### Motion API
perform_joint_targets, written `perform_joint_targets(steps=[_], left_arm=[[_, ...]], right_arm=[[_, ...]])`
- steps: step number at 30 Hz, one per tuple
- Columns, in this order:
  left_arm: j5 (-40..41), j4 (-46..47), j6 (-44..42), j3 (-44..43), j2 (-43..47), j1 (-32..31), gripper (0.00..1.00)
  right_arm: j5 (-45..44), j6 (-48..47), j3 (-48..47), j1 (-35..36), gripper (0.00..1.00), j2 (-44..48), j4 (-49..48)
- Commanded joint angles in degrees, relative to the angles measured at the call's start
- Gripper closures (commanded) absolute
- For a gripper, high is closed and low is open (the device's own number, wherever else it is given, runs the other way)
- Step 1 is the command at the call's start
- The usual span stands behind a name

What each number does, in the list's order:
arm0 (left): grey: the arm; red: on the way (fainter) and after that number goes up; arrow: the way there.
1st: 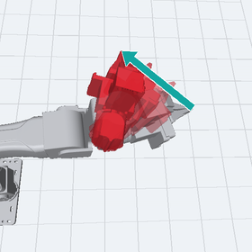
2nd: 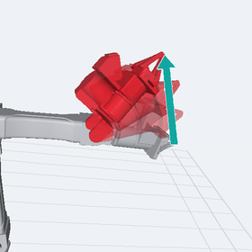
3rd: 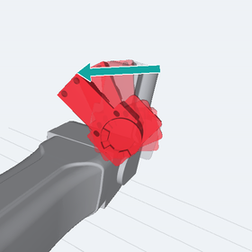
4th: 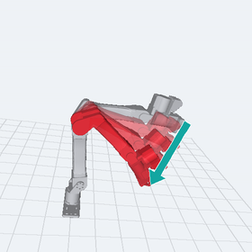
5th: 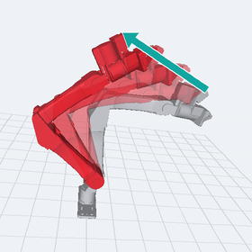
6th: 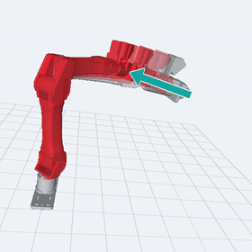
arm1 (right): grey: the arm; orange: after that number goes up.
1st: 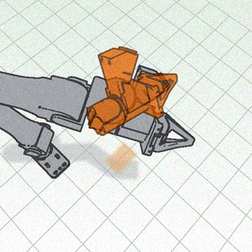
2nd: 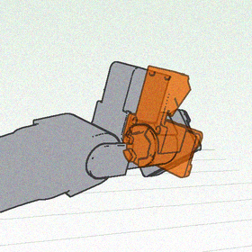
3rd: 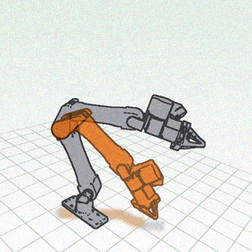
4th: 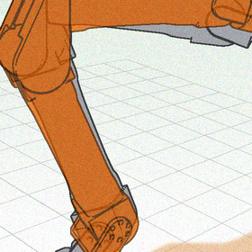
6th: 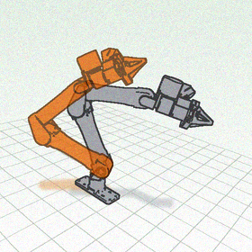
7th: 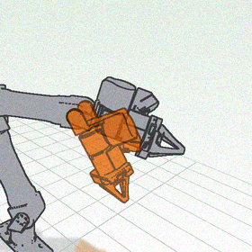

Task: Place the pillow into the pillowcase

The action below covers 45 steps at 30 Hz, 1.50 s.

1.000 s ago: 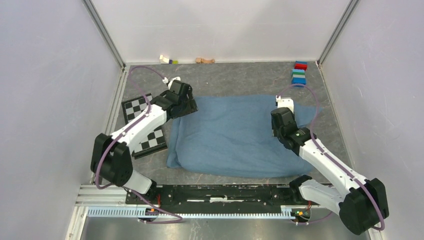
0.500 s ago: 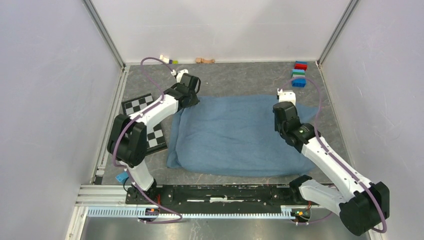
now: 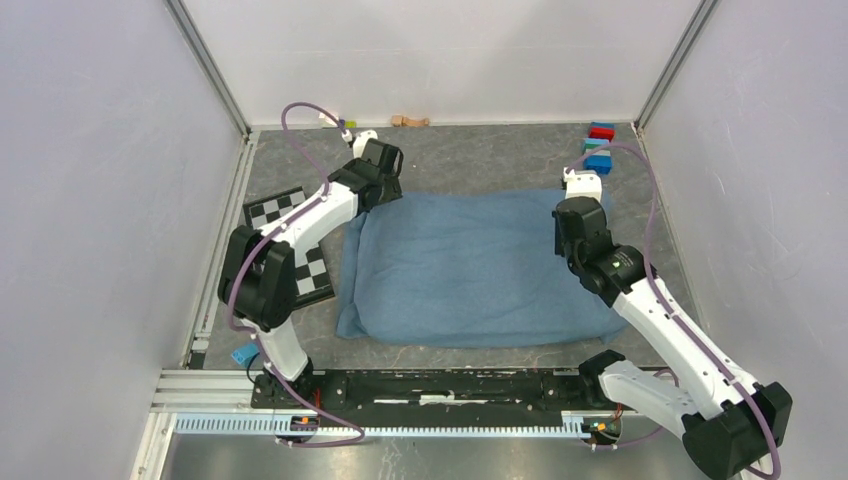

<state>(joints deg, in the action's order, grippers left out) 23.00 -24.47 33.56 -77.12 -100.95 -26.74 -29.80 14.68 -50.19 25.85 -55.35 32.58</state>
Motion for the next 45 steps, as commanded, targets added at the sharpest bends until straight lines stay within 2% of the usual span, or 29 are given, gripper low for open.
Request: perform_joint_targets(steps=[1,7,13,18,19,23,25,32,38,42,45], left_arm=[[3.5,-1.97,2.21,-6.45,-3.28,0.58,0.34],[1.57,-2.47,3.17,-9.22,-8.77,1.03,0.36],[2.83,-6.62,7.05,-9.06,-6.85,1.23,0.33],[1.83,-9.31,9.6,-11.08,-8.69,1.49,0.3],[1.3,-9.28,9.85,-11.4,-9.26,1.55,0.34],[1.88,-9.53,8.91,-12.16,-9.03,1.53,0.79],[3.43,-8.93,7.24,-11.54,-6.49,1.43,0.96],[6.17,-7.52,-1.31,-9.68,4.71,0.49,0.98],[7.72,-8.75,-6.11,-8.0,15.41,-3.27,0.97],[13.69,-12.76,-9.3,-12.04,22.02,-10.67,0.97],[14.65,-15.88,-8.56,-17.44,23.6,-10.42,0.98]], right_arm=[[-0.07,-0.44,1.25,-0.1,1.0,0.09,-2.38],[-0.29,-0.58,1.64,-0.1,1.0,-1.94,-3.22],[-1.06,-0.84,1.42,-0.09,1.0,-0.67,-3.25],[-1.29,-0.81,1.83,-0.13,1.0,-0.7,-3.43],[-1.2,-0.75,2.08,-0.08,1.0,-0.71,-3.65],[-2.41,-0.96,1.91,-0.14,1.0,-0.5,-3.08],[-3.09,-1.01,1.55,-0.13,1.0,0.22,-2.69],[-4.48,-1.22,-2.36,-0.12,1.0,3.62,0.48],[-6.21,-1.02,-6.26,-0.14,1.0,10.21,5.22],[-6.01,-2.23,-15.5,-0.03,1.0,13.97,10.77],[-7.03,-4.51,-25.13,-0.12,1.0,13.77,13.94]])
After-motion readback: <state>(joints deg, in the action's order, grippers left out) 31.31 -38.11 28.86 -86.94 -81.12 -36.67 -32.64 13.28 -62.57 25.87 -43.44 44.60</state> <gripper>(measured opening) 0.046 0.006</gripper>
